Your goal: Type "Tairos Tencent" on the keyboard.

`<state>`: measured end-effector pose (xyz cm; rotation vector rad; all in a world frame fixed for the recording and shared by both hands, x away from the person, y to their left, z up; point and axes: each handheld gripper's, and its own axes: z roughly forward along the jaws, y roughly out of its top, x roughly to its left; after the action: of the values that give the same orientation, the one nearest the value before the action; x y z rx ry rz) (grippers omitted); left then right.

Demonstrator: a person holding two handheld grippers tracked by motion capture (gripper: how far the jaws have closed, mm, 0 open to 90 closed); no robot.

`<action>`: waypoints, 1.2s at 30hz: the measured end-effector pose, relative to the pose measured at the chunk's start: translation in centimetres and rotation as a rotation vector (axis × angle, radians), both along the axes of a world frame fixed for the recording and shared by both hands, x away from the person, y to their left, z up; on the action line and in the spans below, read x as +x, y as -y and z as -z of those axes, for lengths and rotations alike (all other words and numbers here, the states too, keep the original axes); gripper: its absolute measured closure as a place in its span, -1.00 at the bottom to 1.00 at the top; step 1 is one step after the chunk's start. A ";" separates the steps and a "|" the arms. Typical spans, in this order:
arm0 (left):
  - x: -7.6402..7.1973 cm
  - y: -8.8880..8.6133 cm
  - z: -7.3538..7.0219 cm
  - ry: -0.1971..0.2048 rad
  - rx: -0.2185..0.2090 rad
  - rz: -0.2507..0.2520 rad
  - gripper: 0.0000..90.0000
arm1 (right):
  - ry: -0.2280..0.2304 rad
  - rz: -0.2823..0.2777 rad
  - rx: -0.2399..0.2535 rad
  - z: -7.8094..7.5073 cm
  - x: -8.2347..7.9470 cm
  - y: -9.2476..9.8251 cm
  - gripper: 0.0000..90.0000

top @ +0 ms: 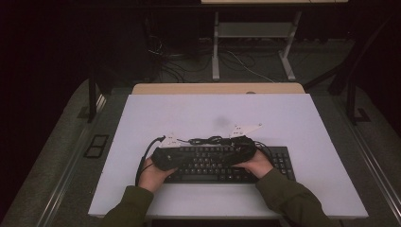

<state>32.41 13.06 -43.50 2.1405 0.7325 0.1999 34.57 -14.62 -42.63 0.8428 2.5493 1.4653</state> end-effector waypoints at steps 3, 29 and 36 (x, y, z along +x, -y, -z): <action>0.0 0.0 0.1 -0.002 0.001 0.004 0.97 | 0.002 0.000 0.000 0.0 0.0 0.0 -0.48; 0.0 0.1 0.0 -0.003 0.002 0.009 0.97 | 0.000 0.009 0.004 -0.1 0.0 0.1 -0.48; -0.2 0.0 -0.3 -0.001 -0.008 0.012 0.97 | 0.001 0.013 0.010 -0.2 0.0 0.2 -0.48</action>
<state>32.21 13.03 -43.17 2.1368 0.7202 0.1889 34.59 -14.82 -42.42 0.8576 2.5329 1.4763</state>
